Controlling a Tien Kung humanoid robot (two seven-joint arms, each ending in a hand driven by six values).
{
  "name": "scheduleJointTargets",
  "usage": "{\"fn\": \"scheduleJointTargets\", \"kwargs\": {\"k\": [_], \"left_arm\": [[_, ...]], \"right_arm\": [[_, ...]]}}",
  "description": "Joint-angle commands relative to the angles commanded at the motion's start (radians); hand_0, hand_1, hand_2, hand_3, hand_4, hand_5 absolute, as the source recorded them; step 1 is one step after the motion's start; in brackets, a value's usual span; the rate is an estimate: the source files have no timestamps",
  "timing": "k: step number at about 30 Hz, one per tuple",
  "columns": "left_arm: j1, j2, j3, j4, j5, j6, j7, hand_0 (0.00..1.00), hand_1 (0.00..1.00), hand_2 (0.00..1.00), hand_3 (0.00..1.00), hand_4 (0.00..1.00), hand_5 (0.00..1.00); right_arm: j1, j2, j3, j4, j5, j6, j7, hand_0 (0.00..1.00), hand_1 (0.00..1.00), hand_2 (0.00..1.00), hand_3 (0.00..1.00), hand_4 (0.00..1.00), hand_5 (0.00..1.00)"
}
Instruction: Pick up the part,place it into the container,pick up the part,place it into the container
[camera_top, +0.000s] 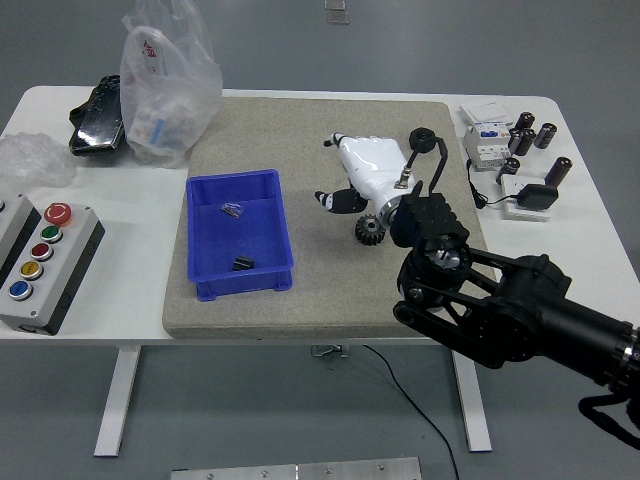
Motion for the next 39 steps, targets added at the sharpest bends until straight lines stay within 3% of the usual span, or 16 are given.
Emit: {"fn": "scheduleJointTargets", "kwargs": {"k": [1, 6, 7, 18, 19, 24, 25, 30, 31, 36, 37, 39], "left_arm": [[-0.001, 0.000, 0.000, 0.000, 0.000, 0.000, 0.000, 0.755, 0.649, 0.591, 0.656, 0.688, 0.358], [-0.003, 0.000, 0.000, 0.000, 0.003, -0.001, -0.001, 0.755, 0.649, 0.591, 0.656, 0.688, 0.358], [-0.004, 0.000, -0.001, 0.000, 0.004, -0.001, -0.001, 0.755, 0.649, 0.590, 0.656, 0.687, 0.364], [-0.004, 0.000, -0.003, 0.000, 0.010, -0.003, -0.001, 0.754, 0.648, 0.590, 0.651, 0.687, 0.364], [-0.004, -0.001, -0.004, 0.000, 0.011, -0.003, 0.000, 0.754, 0.650, 0.590, 0.648, 0.687, 0.365], [-0.005, -0.002, -0.004, 0.000, 0.012, -0.003, -0.001, 0.754, 0.650, 0.590, 0.648, 0.687, 0.365], [-0.006, -0.002, -0.004, 0.000, 0.013, -0.002, -0.001, 0.754, 0.649, 0.590, 0.648, 0.687, 0.366], [-0.007, -0.001, -0.007, 0.000, 0.017, -0.002, -0.001, 0.754, 0.649, 0.590, 0.648, 0.687, 0.366], [-0.007, -0.001, -0.008, 0.000, 0.019, -0.002, -0.001, 0.754, 0.649, 0.593, 0.648, 0.686, 0.366], [-0.005, -0.002, -0.007, 0.000, 0.017, -0.002, -0.003, 0.754, 0.649, 0.593, 0.648, 0.686, 0.366], [-0.005, -0.002, -0.006, 0.000, 0.016, -0.002, -0.004, 0.754, 0.649, 0.593, 0.647, 0.683, 0.364], [-0.004, -0.003, -0.002, 0.000, 0.012, -0.001, -0.006, 0.754, 0.649, 0.593, 0.647, 0.683, 0.364]], "right_arm": [[-0.005, -0.003, 0.006, -0.019, -0.004, 0.013, 0.000, 0.261, 0.567, 0.721, 0.855, 0.849, 0.386], [-0.034, -0.010, 0.002, -0.066, 0.027, 0.029, 0.000, 0.261, 0.567, 0.721, 0.855, 0.849, 0.386], [-0.038, -0.009, -0.003, -0.072, 0.035, 0.027, 0.000, 0.397, 0.820, 0.911, 0.960, 0.973, 0.558], [-0.054, 0.012, -0.058, -0.130, 0.107, -0.009, 0.000, 0.390, 0.802, 0.880, 0.930, 0.981, 0.570], [-0.054, 0.014, -0.064, -0.134, 0.114, -0.015, 0.000, 0.376, 0.764, 0.815, 0.856, 0.968, 0.567], [-0.051, 0.030, -0.104, -0.159, 0.151, -0.037, 0.000, 0.376, 0.764, 0.815, 0.856, 0.968, 0.567], [-0.050, 0.034, -0.111, -0.168, 0.159, -0.045, 0.000, 0.317, 0.585, 0.667, 0.790, 0.750, 0.369], [-0.046, 0.047, -0.139, -0.205, 0.185, -0.088, 0.000, 0.317, 0.585, 0.667, 0.790, 0.750, 0.369], [-0.046, 0.050, -0.142, -0.213, 0.185, -0.089, 0.000, 0.271, 0.431, 0.511, 0.631, 0.294, 0.197], [-0.049, 0.053, -0.153, -0.233, 0.180, -0.083, 0.000, 0.271, 0.431, 0.511, 0.631, 0.294, 0.197], [-0.049, 0.051, -0.153, -0.233, 0.178, -0.084, 0.000, 0.246, 0.361, 0.425, 0.530, 0.160, 0.023], [-0.050, 0.047, -0.151, -0.225, 0.170, -0.087, 0.000, 0.246, 0.361, 0.425, 0.530, 0.160, 0.023]]}}
